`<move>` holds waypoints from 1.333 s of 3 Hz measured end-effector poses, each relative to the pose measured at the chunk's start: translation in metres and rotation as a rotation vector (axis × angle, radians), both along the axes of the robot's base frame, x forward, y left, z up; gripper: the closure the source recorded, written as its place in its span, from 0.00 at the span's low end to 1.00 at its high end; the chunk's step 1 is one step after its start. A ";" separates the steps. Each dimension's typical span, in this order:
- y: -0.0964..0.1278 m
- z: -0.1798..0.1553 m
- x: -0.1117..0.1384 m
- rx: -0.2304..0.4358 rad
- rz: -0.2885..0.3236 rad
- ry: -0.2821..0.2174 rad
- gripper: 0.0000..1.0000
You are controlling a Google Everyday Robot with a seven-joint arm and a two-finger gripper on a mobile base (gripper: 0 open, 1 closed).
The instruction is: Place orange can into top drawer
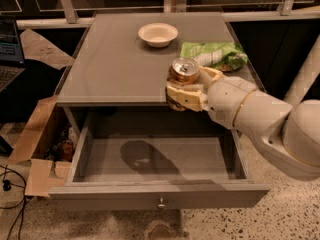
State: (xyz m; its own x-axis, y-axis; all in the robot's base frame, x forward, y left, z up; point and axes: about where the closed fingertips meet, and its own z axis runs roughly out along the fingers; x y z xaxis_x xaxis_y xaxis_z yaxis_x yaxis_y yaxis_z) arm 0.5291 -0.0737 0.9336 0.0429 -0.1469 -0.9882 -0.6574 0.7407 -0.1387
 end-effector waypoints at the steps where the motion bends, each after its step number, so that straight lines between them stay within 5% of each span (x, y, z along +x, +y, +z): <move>1: -0.007 -0.020 -0.015 0.007 -0.084 0.016 1.00; 2: -0.013 -0.046 -0.021 -0.012 -0.149 0.056 1.00; 4: 0.007 -0.089 -0.012 -0.152 -0.089 0.190 1.00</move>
Offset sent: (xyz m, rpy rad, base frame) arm -0.0270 -0.0303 -0.0846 -0.0347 0.1144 -0.2412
